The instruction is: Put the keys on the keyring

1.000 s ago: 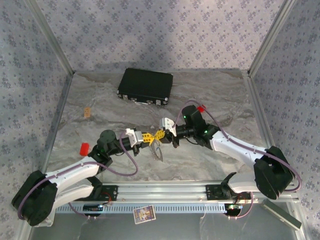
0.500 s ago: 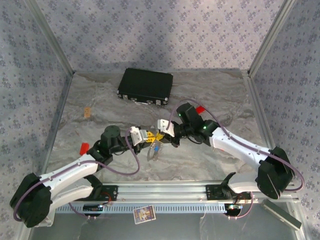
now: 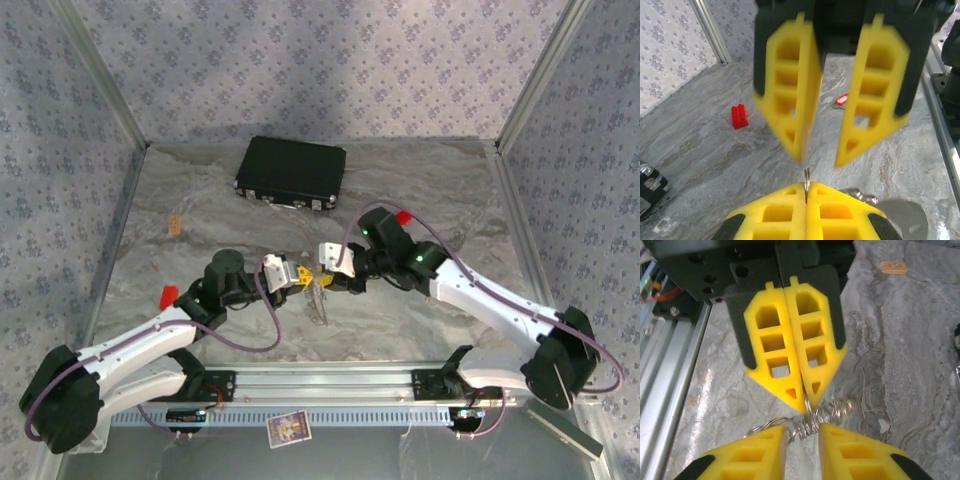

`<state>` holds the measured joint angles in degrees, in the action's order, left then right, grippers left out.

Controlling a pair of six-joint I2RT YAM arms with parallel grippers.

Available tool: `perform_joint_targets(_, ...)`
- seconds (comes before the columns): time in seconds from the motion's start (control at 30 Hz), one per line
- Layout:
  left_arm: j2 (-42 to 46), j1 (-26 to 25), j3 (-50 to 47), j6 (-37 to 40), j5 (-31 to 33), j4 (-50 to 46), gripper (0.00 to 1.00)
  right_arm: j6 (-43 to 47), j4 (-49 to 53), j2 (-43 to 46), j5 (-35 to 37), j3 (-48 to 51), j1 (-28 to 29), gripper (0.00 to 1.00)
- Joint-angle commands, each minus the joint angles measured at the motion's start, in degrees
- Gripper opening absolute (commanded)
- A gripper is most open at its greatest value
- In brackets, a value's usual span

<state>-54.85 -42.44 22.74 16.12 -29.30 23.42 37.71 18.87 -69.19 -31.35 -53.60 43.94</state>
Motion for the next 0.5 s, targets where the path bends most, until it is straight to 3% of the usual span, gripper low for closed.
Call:
perform_joint_targets(0.0,0.06,0.07,-3.19,-3.77,-1.61,11.1,0.0,-4.2,-8.11,3.24,-5.04,4.63,-1.95,0.27)
perform_joint_targets(0.23,-1.74,0.71,-6.29,-7.74,-3.73,22.74,0.0,-9.62,-18.59,3.0,-8.7,10.39,-3.44,0.27)
perform_joint_targets(0.47,-3.93,0.78,-6.26,-9.56,-5.59,26.75,0.0,-11.3,-22.21,0.33,-10.52,10.66,-3.27,0.25)
